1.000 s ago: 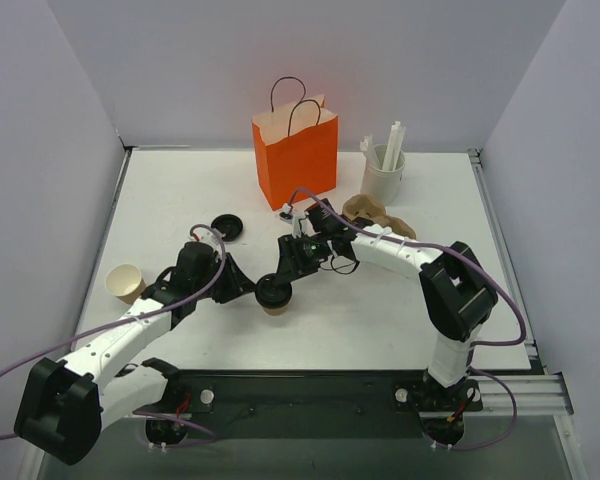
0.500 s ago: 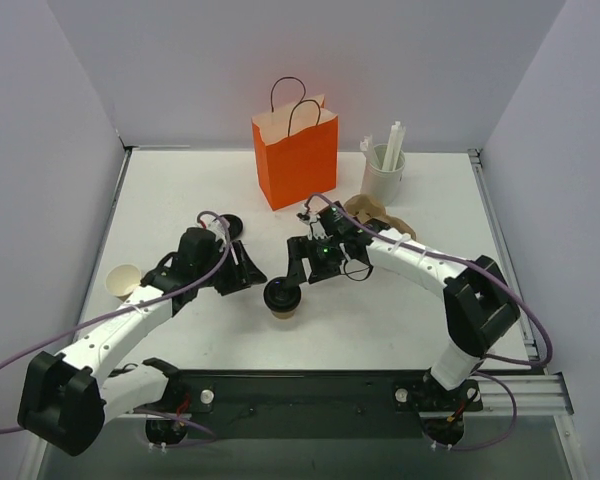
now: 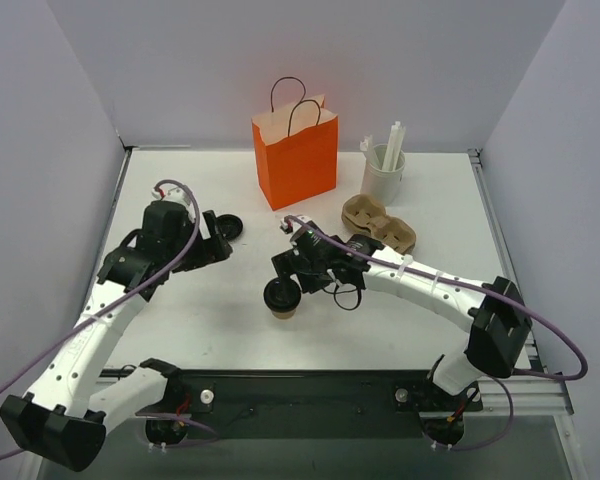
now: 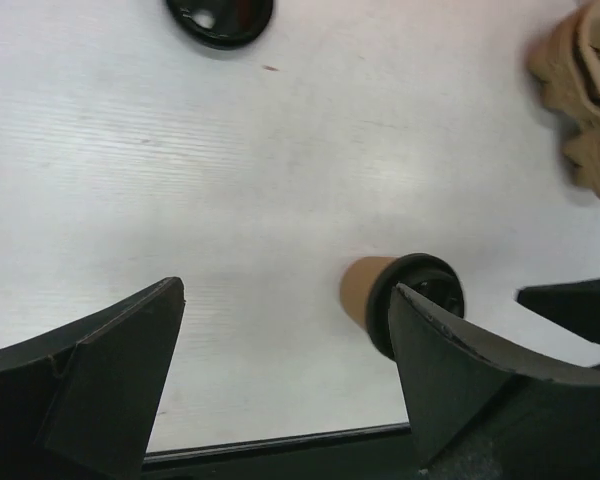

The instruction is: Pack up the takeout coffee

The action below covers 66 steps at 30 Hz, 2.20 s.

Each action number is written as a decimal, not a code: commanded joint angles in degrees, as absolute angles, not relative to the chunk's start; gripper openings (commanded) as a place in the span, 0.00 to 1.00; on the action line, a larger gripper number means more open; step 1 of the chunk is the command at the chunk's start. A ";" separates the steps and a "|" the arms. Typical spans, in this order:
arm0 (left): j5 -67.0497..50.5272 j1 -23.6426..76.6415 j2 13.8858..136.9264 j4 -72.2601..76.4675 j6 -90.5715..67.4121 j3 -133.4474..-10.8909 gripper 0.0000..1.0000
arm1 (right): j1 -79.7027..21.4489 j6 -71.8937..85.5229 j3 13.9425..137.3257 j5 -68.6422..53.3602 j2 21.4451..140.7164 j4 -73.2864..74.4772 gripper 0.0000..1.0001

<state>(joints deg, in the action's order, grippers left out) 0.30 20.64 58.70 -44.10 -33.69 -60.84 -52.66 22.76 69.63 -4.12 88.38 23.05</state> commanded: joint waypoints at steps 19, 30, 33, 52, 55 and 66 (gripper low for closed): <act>16.96 20.30 27.60 -46.93 -29.62 -49.48 0.97 | -60.47 23.56 83.67 9.67 99.93 29.88 0.81; 17.75 20.21 28.48 -47.37 -29.97 -49.75 0.97 | -61.35 24.17 84.20 8.96 100.90 29.88 0.80; 17.84 20.21 28.39 -47.37 -30.06 -49.75 0.97 | -61.35 24.08 85.34 8.62 100.37 29.88 0.80; 18.19 20.21 27.95 -47.64 -30.23 -49.66 0.97 | -62.14 25.31 85.78 7.91 101.77 29.88 0.80; 18.28 20.21 27.77 -47.64 -30.32 -49.75 0.97 | -62.49 25.49 85.26 9.40 102.83 29.88 0.80; 18.19 20.21 27.33 -47.55 -30.23 -49.75 0.97 | -63.11 26.63 82.53 9.23 105.47 29.88 0.67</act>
<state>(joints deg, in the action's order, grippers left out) 17.61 20.49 28.10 -49.82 -29.78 -49.34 -62.70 25.54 84.44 8.40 104.79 27.24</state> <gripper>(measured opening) 0.972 0.742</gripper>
